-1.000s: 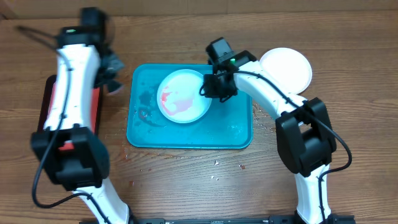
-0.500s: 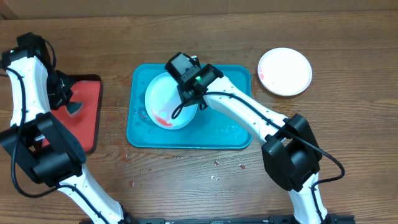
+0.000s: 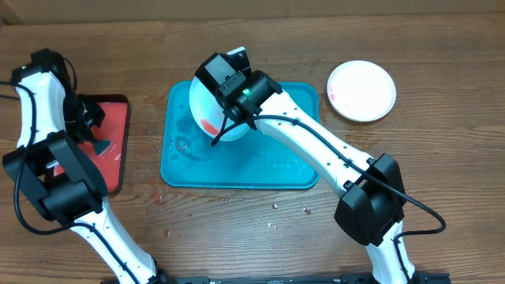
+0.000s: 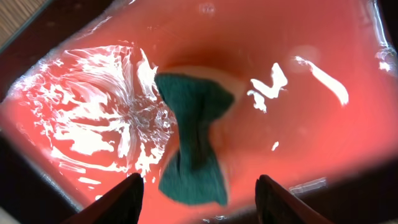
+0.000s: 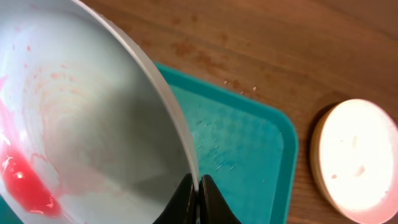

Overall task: Clean dirty plates on tray and stack at the side
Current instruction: 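Drop the sponge into the red tray with the left gripper, then lift the white plate with the right gripper and set it on the stack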

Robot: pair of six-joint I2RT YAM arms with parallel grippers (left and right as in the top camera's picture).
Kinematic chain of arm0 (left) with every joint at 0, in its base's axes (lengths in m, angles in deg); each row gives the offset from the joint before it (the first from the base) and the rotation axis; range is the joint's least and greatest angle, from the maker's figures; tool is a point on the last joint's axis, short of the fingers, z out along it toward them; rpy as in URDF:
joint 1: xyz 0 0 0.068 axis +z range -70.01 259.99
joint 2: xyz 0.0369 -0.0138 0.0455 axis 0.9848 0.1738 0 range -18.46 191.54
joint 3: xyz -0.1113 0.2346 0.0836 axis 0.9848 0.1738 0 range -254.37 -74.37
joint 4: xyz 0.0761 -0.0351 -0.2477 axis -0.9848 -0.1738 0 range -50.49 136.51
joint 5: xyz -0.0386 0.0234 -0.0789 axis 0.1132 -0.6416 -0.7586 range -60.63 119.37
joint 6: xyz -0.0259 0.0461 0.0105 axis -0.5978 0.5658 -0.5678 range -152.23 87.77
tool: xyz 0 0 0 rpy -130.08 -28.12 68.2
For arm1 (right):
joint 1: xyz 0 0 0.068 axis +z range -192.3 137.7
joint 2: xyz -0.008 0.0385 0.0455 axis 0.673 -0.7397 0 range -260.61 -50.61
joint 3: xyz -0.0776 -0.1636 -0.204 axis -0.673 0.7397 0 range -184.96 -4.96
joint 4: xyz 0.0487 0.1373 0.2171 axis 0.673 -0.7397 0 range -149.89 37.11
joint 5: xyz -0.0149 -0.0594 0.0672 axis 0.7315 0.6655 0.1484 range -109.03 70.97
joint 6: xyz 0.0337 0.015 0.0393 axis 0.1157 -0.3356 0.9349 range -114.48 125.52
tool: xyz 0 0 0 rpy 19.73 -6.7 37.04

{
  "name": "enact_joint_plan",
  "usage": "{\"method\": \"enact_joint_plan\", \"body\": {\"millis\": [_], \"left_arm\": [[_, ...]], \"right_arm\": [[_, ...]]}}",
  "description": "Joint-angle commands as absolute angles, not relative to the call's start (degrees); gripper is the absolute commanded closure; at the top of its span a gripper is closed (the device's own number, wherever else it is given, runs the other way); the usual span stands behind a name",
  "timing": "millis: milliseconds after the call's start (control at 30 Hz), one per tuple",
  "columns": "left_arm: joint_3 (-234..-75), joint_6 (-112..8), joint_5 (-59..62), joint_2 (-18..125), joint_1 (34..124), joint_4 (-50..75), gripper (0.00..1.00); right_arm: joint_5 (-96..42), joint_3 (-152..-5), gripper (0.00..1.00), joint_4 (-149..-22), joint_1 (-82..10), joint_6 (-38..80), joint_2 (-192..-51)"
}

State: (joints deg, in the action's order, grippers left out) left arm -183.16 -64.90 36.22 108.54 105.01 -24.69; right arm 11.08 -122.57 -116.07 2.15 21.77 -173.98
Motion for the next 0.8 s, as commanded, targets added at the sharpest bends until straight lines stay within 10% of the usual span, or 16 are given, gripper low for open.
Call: {"method": "enact_joint_plan", "body": {"millis": [0, 200, 267, 767], "left_arm": [[-191.03, -61.97, 33.34, 108.17, 105.16, -28.52, 0.43], [-200.67, -61.55, 28.44, 108.12, 105.14, -33.46, 0.39], [-200.87, -61.60, 26.06, 108.12, 104.94, -33.43, 0.00], [-200.15, -61.60, 24.88, 108.17, 104.70, -32.76, 0.00]], "right_arm": [[17.24, -126.39, 0.96, -116.52, 2.72, 21.16, -171.47], [30.97, -128.90, 0.96, -118.38, 4.23, 13.16, -171.47], [38.55, -128.90, 0.96, -118.10, 5.89, 9.25, -171.47], [55.95, -128.90, 0.96, -102.67, 12.71, -22.05, -171.47]]}}
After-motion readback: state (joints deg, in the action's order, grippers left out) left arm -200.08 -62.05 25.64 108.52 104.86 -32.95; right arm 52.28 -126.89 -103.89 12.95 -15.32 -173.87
